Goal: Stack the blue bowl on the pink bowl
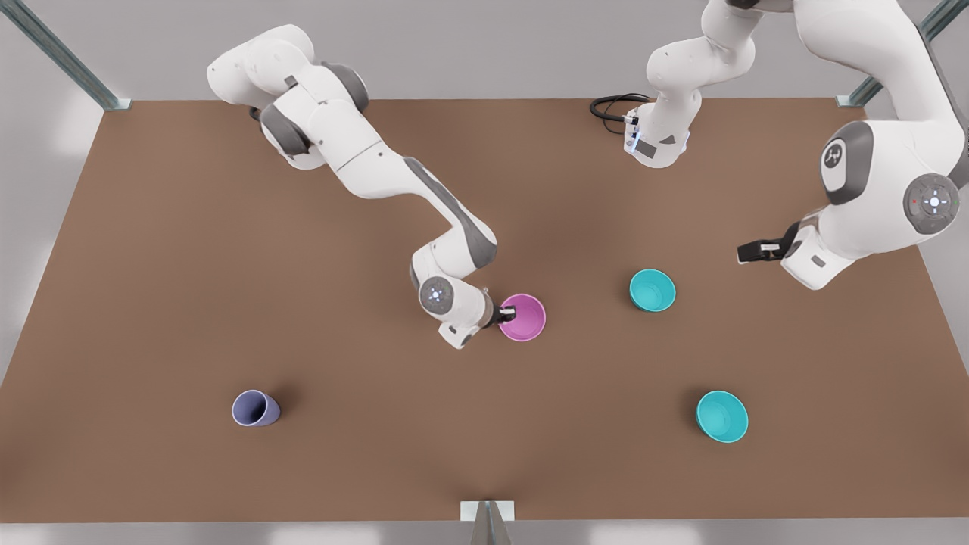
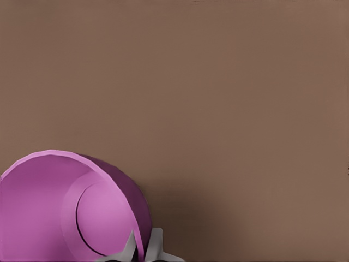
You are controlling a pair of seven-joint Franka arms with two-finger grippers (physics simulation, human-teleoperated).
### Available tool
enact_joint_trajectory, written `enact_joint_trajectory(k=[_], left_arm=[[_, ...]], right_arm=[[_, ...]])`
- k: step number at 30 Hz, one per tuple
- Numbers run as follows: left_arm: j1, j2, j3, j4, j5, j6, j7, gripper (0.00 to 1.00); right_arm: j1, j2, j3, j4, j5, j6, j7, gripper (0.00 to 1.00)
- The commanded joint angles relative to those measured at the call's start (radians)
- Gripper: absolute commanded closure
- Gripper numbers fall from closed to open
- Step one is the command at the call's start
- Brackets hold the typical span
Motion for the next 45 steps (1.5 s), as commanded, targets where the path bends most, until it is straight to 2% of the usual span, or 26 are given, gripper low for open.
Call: enact_joint_trajectory(k=[1,4,5,6,9,10,12,13,14,15,17,18,19,20,22,24,27,29,30,32,35,36,37,39,42,45], left_arm=[[-0.001,0.029,-0.001,0.000,-0.011,-0.001,-0.029,0.00],[-0.013,0.061,-0.001,0.020,-0.082,0.030,-0.079,0.00],[-0.015,0.082,-0.001,0.037,-0.085,0.028,-0.086,0.00],[-0.016,0.107,-0.002,0.034,-0.083,0.027,-0.093,0.00],[-0.018,0.194,-0.016,0.020,-0.082,0.047,-0.099,0.00],[-0.058,0.152,0.022,-0.170,-0.099,0.266,-0.070,0.00],[-0.047,0.155,0.065,-0.299,-0.163,0.451,0.101,0.00],[-0.035,0.185,0.088,-0.314,-0.174,0.502,0.193,0.00],[-0.036,0.201,0.100,-0.328,-0.174,0.540,0.213,0.00],[-0.035,0.217,0.102,-0.376,-0.178,0.608,0.250,0.00],[-0.041,0.240,0.102,-0.417,-0.217,0.651,0.336,0.00],[-0.044,0.240,0.102,-0.449,-0.217,0.677,0.416,0.00],[-0.041,0.244,0.101,-0.454,-0.217,0.676,0.480,0.00],[-0.041,0.256,0.102,-0.458,-0.217,0.671,0.508,0.00],[-0.041,0.273,0.102,-0.485,-0.217,0.674,0.572,0.00],[-0.042,0.297,0.101,-0.485,-0.217,0.676,0.572,0.00],[-0.053,0.303,0.101,-0.494,-0.237,0.674,0.572,0.03],[-0.059,0.314,0.099,-0.494,-0.246,0.676,0.572,0.03],[-0.059,0.322,0.099,-0.494,-0.247,0.676,0.572,0.06],[-0.062,0.332,0.097,-0.494,-0.261,0.682,0.572,0.21],[-0.070,0.340,0.097,-0.494,-0.261,0.688,0.572,0.39],[-0.072,0.339,0.097,-0.492,-0.261,0.688,0.572,0.48],[-0.070,0.339,0.097,-0.492,-0.263,0.688,0.572,0.64],[-0.069,0.337,0.097,-0.492,-0.263,0.686,0.571,0.79],[-0.070,0.328,0.097,-0.474,-0.261,0.682,0.568,0.79],[-0.096,0.231,0.096,-0.420,-0.255,0.611,0.473,0.79]], right_arm=[[0.006,0.009,-0.004,-0.001,-0.032,0.187,0.736,0.79],[0.006,0.010,-0.014,-0.003,-0.032,0.189,0.721,0.79],[0.006,0.010,-0.017,-0.004,-0.032,0.193,0.717,0.48],[0.006,0.010,-0.018,-0.004,-0.032,0.193,0.717,0.00],[0.006,0.007,-0.026,-0.003,-0.030,0.199,0.720,0.00],[0.008,-0.002,-0.027,-0.003,-0.029,0.199,0.723,0.00],[0.003,-0.043,-0.041,-0.003,-0.020,0.198,0.727,0.00],[-0.055,-0.134,-0.041,-0.025,-0.020,0.138,0.727,0.00],[-0.124,-0.184,-0.043,-0.027,-0.029,0.039,0.718,0.00],[-0.269,-0.247,-0.041,-0.009,-0.026,-0.221,0.567,0.00],[-0.563,-0.267,-0.043,0.045,-0.032,-0.670,-0.030,0.00],[-0.719,-0.260,-0.043,0.079,-0.085,-0.826,-0.279,0.00],[-0.816,-0.261,-0.040,0.114,-0.223,-0.891,-0.460,0.00],[-0.853,-0.261,-0.043,0.180,-0.345,-0.890,-0.688,0.00],[-0.847,-0.329,-0.035,0.185,-0.368,-0.899,-0.695,0.00],[-0.746,-0.427,-0.040,0.172,-0.468,-0.911,-0.686,0.00],[-0.749,-0.792,-0.032,-0.077,-0.471,-0.930,-0.635,0.00],[-0.747,-0.875,-0.032,-0.170,-0.469,-0.904,-0.633,0.00],[-0.747,-0.896,-0.032,-0.199,-0.469,-0.885,-0.632,0.00],[-0.718,-0.866,-0.040,-0.184,-0.469,-0.894,-0.589,0.00],[-0.722,-0.862,-0.041,-0.185,-0.468,-0.896,-0.564,0.00],[-0.722,-0.858,-0.041,-0.184,-0.457,-0.888,-0.566,0.00],[-0.730,-0.844,-0.043,-0.185,-0.464,-0.885,-0.569,0.00],[-0.741,-0.838,-0.044,-0.168,-0.471,-0.900,-0.574,0.00],[-0.749,-0.793,-0.041,-0.139,-0.474,-0.885,-0.570,0.00],[-0.749,-0.764,-0.040,-0.114,-0.483,-0.894,-0.580,0.00]])
